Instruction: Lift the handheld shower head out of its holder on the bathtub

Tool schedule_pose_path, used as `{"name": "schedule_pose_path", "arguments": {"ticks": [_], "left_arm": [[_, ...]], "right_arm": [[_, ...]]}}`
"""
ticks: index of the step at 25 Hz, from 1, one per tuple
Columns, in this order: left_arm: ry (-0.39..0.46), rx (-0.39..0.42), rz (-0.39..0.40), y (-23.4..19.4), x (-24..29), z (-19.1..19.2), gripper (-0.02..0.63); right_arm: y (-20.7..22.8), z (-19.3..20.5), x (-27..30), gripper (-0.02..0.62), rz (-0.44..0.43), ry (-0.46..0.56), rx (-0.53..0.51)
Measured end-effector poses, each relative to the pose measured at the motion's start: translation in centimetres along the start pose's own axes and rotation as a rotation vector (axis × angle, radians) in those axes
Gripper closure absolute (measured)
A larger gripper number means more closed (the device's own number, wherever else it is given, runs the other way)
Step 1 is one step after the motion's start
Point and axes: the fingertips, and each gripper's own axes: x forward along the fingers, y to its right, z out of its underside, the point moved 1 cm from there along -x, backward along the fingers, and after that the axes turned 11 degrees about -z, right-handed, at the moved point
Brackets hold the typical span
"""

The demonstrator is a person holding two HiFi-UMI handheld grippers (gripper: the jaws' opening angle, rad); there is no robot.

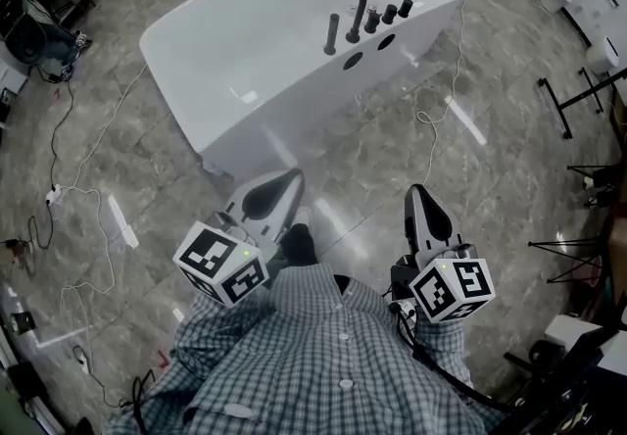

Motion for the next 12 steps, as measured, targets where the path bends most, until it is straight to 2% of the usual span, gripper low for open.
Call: {"name": "schedule_pose_path", "arguments": {"ticks": [12], "left_arm": [[-0.017,0.024,0.076,-7.4,9.5,-5.8,0.597]], "right_arm": [[3.5,-4.6,9.7,0.577,0.087,0.022,0.016]]}}
